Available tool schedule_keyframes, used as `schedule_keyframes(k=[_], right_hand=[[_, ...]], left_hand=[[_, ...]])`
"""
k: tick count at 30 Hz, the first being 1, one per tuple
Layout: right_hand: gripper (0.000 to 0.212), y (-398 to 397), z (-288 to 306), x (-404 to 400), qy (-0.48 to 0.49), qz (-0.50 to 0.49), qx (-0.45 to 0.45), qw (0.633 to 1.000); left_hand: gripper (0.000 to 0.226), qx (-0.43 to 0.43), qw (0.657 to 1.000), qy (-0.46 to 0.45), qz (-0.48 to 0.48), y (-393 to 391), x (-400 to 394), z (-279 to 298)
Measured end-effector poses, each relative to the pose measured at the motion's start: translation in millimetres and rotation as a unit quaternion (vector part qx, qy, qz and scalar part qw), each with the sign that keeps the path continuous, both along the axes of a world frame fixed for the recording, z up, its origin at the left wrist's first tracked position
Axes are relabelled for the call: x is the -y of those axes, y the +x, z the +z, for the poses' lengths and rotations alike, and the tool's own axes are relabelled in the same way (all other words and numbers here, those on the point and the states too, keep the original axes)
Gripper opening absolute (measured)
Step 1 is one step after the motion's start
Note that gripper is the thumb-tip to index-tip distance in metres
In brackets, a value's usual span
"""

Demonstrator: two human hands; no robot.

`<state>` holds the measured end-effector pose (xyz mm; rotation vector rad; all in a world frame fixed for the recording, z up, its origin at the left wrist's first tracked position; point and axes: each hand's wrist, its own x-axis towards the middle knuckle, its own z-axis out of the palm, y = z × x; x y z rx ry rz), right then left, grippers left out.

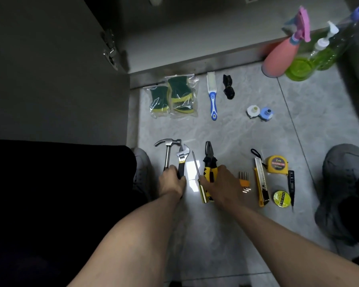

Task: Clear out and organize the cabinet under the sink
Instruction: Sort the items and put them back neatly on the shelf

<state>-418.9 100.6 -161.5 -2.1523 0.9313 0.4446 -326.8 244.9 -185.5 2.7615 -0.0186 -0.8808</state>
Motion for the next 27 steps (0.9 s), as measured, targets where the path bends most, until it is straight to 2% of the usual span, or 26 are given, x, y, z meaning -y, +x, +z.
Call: schedule_keyframes(k=[3,6,11,16,21,27], right_hand=[[0.055,-2,-4,-8,0.004,0.015,-0.007,1.000],[0.046,-3,-3,-15,0.019,0.005,0.006,1.000],[0.036,0,-3,-24,0.046,-0.005,0.035,0.998],[0.051,4,-10,-27,0.033,0.041,0.010,0.999],[0.051,5,-11,-34,0.024,0.028,0.030,0.999],[0.059,10,-10,-42,0.034,0.047,0.013,0.998]], left_hand=[[0.017,0.032,0.999,-0.004,-0.002,-2,-4,5],[0.016,0.090,0.996,-0.008,0.025,2,-11,10],[0.021,0.051,0.998,0.033,0.026,18,-21,5],[0.023,0.051,0.996,0.011,0.067,18,-22,2],[0.023,0.046,0.994,0.000,0.095,20,-26,1],[0.027,0.030,0.995,0.030,0.094,27,-25,2]])
